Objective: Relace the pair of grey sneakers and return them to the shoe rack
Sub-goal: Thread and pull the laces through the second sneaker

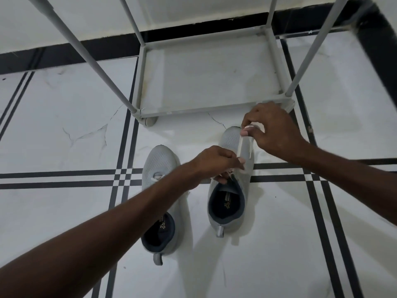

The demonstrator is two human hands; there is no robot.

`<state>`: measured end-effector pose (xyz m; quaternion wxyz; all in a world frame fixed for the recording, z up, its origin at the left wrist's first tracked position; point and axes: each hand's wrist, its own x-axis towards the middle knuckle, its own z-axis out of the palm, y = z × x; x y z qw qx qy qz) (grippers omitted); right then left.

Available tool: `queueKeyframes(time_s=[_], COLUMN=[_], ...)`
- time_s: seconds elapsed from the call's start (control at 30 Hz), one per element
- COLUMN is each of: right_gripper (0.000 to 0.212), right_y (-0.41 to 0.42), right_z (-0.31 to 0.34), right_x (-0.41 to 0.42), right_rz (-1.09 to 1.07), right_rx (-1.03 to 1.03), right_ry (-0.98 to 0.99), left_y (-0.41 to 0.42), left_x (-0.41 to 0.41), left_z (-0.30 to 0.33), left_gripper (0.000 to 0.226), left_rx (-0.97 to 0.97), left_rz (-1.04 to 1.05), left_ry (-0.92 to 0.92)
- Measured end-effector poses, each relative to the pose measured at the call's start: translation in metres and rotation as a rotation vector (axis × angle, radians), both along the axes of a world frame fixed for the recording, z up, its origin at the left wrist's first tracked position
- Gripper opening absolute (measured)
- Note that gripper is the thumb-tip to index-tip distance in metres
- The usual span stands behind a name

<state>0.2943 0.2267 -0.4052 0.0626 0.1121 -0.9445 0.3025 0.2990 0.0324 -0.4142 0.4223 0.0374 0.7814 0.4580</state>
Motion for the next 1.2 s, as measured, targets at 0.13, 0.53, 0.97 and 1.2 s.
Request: queueKeyframes(time_s=[0.13, 0.53, 0.97, 1.2], right_gripper=[0.025, 0.019, 0.024, 0.017], right_y=[-0.011, -0.028, -0.019, -0.024], right_z=[-0.019, -0.021, -0.022, -0.023], right_x=[0.003, 0.037, 0.02, 0.013], right_rz=[-0.057, -0.03, 0.02, -0.105], right_rx=[0.024, -0.416, -0.336, -0.775], right_ry=[-0.005, -0.597, -0.598, -0.841], left_y=[-0.002, -0.014, -0.014, -0.013], left_x=[-0.008, -0.02, -0.007, 0.002], left_z=[0.0, 0.012, -0.004, -0.015], left_gripper=[0.037, 0.021, 0.015, 0.013], left_rx=[-0.072, 0.134, -0.247, -0.129], left_rz=[-0.105, -0.189, -0.316, 0.053], left_ry=[0.088, 0.004, 1.261, 0.985])
